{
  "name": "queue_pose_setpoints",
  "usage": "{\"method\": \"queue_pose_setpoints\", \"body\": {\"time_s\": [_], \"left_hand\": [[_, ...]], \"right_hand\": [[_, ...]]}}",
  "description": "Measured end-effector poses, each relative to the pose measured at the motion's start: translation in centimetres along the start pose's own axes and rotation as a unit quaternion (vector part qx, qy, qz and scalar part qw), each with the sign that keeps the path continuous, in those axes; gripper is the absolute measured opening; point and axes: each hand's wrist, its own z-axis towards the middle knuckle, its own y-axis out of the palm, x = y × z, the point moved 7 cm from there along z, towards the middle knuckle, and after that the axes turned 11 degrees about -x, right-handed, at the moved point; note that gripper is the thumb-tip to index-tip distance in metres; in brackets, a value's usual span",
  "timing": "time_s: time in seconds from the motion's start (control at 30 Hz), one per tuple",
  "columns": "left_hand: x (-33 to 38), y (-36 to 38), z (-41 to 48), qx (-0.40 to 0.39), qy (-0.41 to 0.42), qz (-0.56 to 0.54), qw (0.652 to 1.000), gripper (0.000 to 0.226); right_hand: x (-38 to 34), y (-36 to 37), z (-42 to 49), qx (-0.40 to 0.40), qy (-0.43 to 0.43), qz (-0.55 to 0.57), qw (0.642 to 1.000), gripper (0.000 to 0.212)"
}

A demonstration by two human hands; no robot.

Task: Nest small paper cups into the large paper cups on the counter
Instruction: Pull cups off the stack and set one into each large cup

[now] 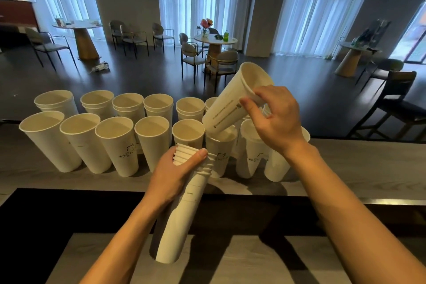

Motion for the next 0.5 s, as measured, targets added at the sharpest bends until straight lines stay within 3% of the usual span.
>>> {"method": "queue_pose_setpoints", "body": {"time_s": [0.13,0.23,0.37,0.5], "left_hand": [[0.5,0.2,0.2,-0.003,0.014,-0.003,1.000,0.029],[0.7,0.2,0.1,0.001,0.021,-0.009,1.000,0.041],[0.6,0.0,0.0,0.013,0.021,-0.020,0.999,0.055],[0.5,-0.3,-0.3,0.018,0.024,-0.035,0.999,0.056]], "right_hand": [[-0.4,2.2,-0.4,-0.064,-0.056,-0.052,0.995,0.019],[0.2,5.3,-0.7,-0.182,-0.032,-0.060,0.981,0.023],[0.8,9.5,-2.1,-0.345,-0.005,-0.084,0.935,0.030],[1.6,11.8,-3.9,-0.403,0.012,-0.075,0.912,0.033]]}}
